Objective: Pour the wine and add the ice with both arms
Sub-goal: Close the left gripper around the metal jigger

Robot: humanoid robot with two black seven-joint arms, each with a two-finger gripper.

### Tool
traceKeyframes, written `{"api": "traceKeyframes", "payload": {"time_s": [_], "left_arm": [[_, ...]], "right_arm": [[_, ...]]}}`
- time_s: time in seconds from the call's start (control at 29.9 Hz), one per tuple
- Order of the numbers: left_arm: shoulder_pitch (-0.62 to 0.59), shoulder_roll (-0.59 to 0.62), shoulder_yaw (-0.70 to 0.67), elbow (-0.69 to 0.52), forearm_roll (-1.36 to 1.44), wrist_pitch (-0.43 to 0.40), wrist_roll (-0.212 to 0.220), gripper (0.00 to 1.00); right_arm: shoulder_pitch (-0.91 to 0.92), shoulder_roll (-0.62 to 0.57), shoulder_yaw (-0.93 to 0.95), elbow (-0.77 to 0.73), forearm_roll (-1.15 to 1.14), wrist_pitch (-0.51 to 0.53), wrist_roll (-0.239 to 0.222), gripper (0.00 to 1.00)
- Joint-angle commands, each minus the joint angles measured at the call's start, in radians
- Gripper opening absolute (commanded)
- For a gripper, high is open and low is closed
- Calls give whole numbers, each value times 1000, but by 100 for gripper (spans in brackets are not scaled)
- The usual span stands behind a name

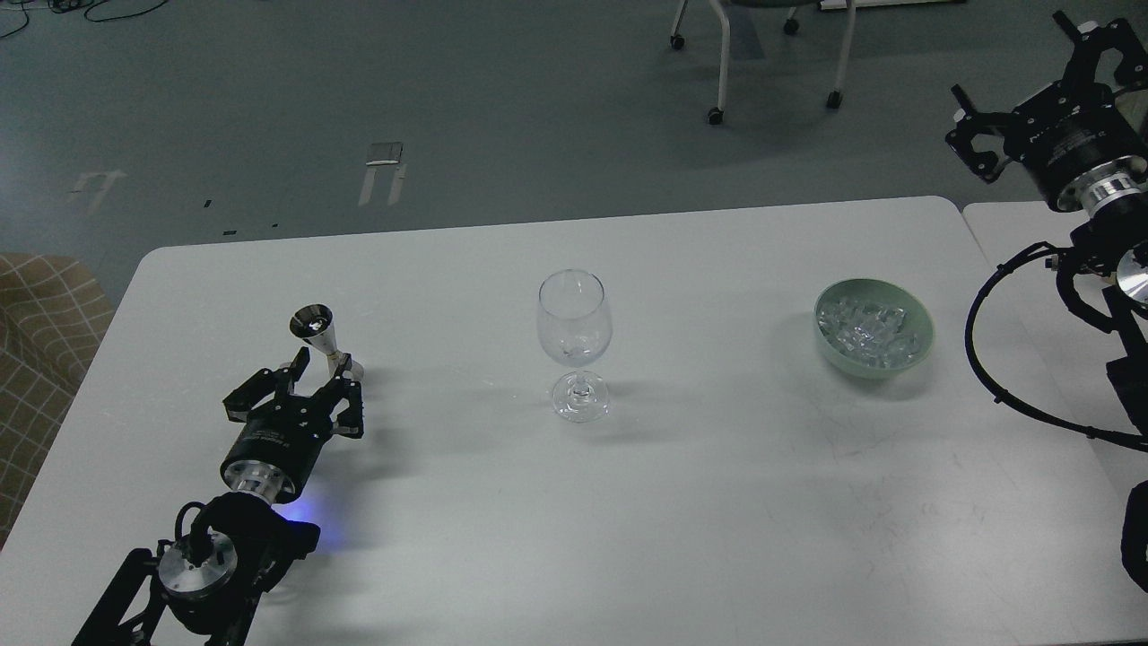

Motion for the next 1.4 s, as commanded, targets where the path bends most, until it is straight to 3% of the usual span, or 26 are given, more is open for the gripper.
{"api": "traceKeyframes", "payload": {"time_s": [0.0,1.37], "left_arm": [[-1,0,-26,29,0,-2,8,49],[-110,-1,-12,130,9,-11,40,45]], "right_arm": [[0,0,0,0,0,0,0,100],[-5,-11,0,-2,0,0,0,100]]}}
